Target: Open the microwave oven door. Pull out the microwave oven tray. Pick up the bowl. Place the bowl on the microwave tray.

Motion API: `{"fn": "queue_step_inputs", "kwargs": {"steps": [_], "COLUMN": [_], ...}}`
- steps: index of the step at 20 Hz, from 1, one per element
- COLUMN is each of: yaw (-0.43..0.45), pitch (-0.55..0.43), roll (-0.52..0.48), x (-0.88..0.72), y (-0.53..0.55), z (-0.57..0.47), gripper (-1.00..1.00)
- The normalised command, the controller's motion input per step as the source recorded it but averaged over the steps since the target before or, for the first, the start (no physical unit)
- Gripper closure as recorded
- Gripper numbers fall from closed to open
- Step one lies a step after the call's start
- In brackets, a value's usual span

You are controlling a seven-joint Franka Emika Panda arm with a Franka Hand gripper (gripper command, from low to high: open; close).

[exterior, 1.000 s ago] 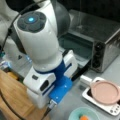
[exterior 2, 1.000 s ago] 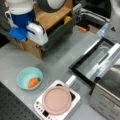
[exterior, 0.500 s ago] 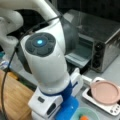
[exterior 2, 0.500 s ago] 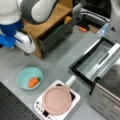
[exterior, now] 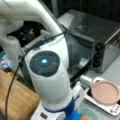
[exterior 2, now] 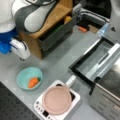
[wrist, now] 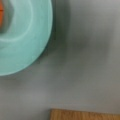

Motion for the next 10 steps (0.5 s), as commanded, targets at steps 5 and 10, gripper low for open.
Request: {"fn": "queue_step_inputs", "kwargs": {"steps": [5, 10], "yaw": [-0.015, -0.034], "pitch": [-0.081, -0.133], "roll": [0.078, 0.086], "x": [0.12, 0.03], "y": [0.14, 0.08], "z": [-0.33, -0.26], "gripper": [-1.0, -1.0]}}
